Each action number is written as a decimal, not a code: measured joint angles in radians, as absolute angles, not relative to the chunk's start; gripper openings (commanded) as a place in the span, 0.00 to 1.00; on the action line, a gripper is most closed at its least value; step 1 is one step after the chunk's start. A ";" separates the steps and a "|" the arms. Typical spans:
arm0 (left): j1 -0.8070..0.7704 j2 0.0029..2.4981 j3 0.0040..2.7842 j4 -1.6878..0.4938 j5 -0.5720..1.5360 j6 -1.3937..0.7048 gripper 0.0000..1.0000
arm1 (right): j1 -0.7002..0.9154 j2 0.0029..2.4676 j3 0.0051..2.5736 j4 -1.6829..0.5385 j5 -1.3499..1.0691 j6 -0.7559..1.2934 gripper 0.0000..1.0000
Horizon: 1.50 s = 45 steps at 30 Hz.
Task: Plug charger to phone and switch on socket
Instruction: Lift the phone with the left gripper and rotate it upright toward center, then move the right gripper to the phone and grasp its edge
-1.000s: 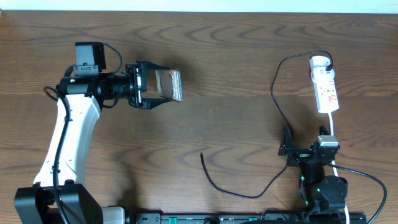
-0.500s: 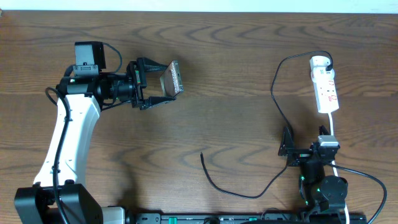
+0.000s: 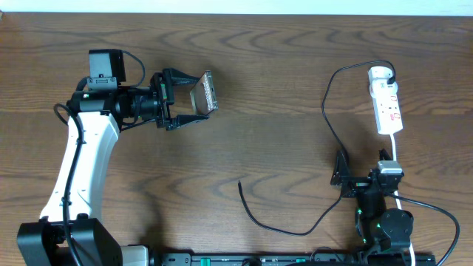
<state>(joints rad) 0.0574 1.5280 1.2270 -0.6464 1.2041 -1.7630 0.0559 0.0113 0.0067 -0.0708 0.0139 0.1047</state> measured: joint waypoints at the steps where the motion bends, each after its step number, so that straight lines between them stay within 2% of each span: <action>1: 0.057 1.528 1.227 -0.647 1.187 -1.753 0.07 | 0.056 0.011 0.007 -0.071 0.014 0.105 0.99; 10: 0.047 1.528 1.227 -0.787 0.907 -1.623 0.07 | 0.056 0.011 0.007 -0.071 0.014 0.105 0.99; 12: 0.037 1.528 1.227 -0.854 0.775 -1.573 0.07 | 0.056 0.011 0.007 -0.071 0.014 0.105 0.99; 20: 0.036 1.528 1.227 -0.939 0.550 -1.479 0.07 | 0.056 0.011 0.007 -0.070 0.017 0.075 0.99; 37: 0.035 1.528 1.227 -0.978 0.486 -1.412 0.07 | 0.056 0.011 0.007 -0.069 0.021 0.064 0.99; 45: 0.035 1.528 1.227 -0.978 0.445 -1.405 0.07 | 0.056 0.022 0.007 -0.065 -0.046 0.235 0.99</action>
<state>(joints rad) 0.0353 1.5276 1.2274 -0.9783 0.4446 -1.4052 0.0559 0.0216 0.0067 -0.0647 -0.0463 0.2352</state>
